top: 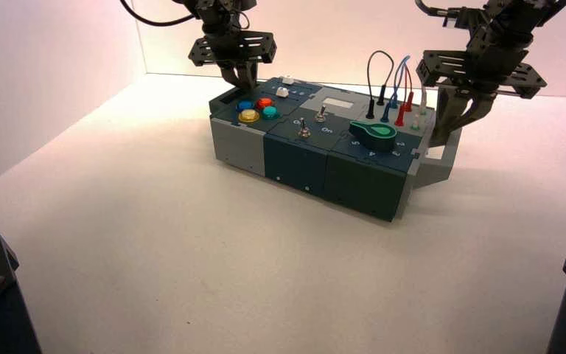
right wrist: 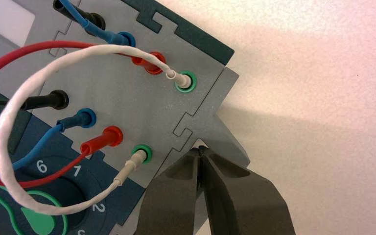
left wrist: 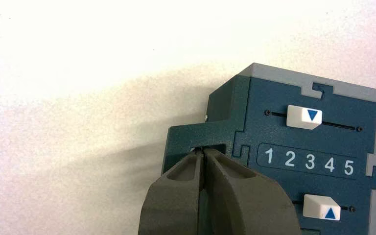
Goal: Move the box away.
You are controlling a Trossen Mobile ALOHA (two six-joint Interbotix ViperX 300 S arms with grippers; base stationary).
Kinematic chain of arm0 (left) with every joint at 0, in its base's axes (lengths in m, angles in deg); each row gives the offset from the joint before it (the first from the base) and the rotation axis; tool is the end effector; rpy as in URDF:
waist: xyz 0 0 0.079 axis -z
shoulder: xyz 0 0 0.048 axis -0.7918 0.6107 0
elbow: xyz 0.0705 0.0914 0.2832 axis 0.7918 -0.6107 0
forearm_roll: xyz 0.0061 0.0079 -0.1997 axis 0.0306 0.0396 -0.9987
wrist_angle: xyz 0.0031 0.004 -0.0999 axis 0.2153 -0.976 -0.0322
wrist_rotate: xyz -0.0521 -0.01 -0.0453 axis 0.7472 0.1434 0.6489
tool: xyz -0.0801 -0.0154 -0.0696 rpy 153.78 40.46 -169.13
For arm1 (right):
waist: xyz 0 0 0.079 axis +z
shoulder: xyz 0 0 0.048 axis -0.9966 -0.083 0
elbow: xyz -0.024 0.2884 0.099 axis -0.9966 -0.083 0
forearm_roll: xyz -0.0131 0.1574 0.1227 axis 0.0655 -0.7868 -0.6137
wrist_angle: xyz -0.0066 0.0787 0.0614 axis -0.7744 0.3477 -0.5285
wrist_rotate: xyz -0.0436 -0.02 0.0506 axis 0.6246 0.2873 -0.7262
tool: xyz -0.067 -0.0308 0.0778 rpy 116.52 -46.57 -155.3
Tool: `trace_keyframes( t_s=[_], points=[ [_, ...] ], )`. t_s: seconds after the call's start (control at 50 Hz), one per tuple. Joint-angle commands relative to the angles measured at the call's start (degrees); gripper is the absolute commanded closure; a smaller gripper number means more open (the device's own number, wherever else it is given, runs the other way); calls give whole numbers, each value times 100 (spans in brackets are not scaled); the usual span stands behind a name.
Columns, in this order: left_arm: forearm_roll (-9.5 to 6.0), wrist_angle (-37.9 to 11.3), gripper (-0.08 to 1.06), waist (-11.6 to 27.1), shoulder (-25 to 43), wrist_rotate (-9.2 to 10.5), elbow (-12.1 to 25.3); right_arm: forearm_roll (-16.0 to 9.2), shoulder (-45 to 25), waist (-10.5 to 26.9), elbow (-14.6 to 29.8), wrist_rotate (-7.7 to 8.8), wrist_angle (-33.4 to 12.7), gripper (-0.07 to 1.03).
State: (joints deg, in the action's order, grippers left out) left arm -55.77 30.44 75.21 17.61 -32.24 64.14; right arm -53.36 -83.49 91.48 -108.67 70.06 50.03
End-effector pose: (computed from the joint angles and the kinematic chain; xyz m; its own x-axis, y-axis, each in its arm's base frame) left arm 0.4618 -0.2136 0.0126 0.4041 -0.2777 -0.8715 0.3386 0.9305 -0.1394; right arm 0.3022 0.0477 0.0260 0.2564 0.1112 -0.9601 -0.0206 0.9938 0.1096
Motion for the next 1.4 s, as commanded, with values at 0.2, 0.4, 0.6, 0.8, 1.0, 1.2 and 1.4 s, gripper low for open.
trace_keyframes(
  t_s=[0.2, 0.4, 0.6, 0.8, 1.0, 1.2, 1.4],
  points=[
    [35, -44, 100, -185, 44, -18, 308, 220, -589, -167, 694, -9, 53, 99],
    [35, -202, 100, -255, 220, -26, 624, 220, -905, -176, 1072, -9, 26, 99],
    [35, -360, 100, -264, 510, -132, 1090, 237, -1099, -229, 1397, -9, 18, 99],
    [35, -580, 100, -299, 765, -167, 1441, 246, -1151, -439, 1556, 18, -53, 99],
    [35, -624, 100, -325, 809, -176, 1494, 255, -1151, -466, 1512, 18, -62, 99],
    [35, -615, 100, -325, 642, -176, 1327, 255, -984, -439, 1354, 26, -62, 99],
    [44, -352, 100, -325, 255, -176, 932, 255, -571, -422, 1063, 44, -62, 98]
  ],
)
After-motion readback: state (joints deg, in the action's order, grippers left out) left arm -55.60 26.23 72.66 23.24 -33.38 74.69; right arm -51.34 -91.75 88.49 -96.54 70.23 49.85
